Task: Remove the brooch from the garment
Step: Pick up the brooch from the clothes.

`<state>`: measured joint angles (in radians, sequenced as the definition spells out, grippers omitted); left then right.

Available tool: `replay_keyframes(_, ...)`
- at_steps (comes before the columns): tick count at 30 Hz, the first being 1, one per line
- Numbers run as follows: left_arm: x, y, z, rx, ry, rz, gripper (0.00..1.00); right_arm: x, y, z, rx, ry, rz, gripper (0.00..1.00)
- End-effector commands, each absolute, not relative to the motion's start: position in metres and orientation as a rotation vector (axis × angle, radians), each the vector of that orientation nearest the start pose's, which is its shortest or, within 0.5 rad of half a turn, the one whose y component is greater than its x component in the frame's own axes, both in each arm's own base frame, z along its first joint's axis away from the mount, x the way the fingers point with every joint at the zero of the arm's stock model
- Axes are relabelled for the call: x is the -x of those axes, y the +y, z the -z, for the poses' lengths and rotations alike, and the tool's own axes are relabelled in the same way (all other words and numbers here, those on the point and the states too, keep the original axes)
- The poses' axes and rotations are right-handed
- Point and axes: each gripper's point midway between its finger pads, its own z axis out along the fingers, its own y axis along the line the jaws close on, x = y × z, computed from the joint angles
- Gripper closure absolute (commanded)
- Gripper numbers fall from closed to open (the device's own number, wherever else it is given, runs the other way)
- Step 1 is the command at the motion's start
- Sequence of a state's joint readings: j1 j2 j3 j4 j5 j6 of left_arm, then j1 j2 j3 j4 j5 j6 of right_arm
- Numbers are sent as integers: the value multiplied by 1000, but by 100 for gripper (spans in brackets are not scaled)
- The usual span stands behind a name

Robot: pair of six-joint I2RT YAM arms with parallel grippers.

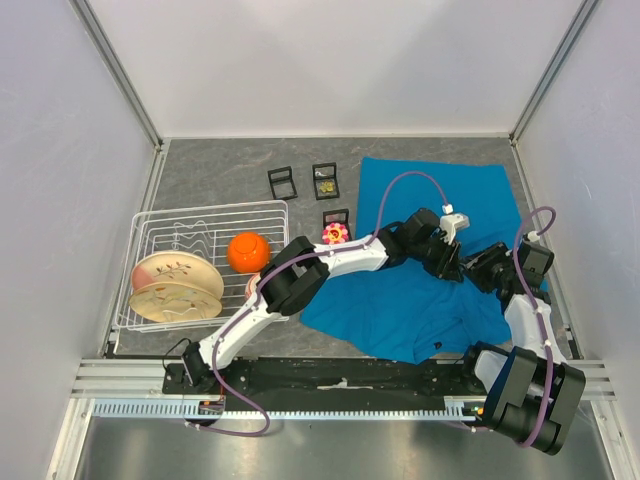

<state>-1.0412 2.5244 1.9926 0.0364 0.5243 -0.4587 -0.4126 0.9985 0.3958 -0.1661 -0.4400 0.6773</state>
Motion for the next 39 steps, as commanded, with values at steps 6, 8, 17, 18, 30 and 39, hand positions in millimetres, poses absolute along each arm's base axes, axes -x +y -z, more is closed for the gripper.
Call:
replay_keyframes(6,-259,-627,-68,-950,2028,1312,59,-274,-3,-82,-973,2103,-703,52)
replay_keyframes(8,-263,-625,-66,-913,2050,1298,57,-275,-3,-81,-973,2109,-710,52)
replay_keyframes(17,-265,-625,-61,-872,2070,1334,74,-278,-7,-81,-976,2118,-682,52)
replay_keyframes(18,-265,-625,-61,-875,2066,1341,77,-278,-7,-81,-973,2119,-680,52)
replay_keyframes(30,-256,-620,-55,-880,2099,1410,89,-266,-38,-75,-1002,2198,-404,54)
replay_keyframes(39,-255,-618,-54,-872,2103,1456,98,-262,-45,-67,-1017,2208,-343,73)
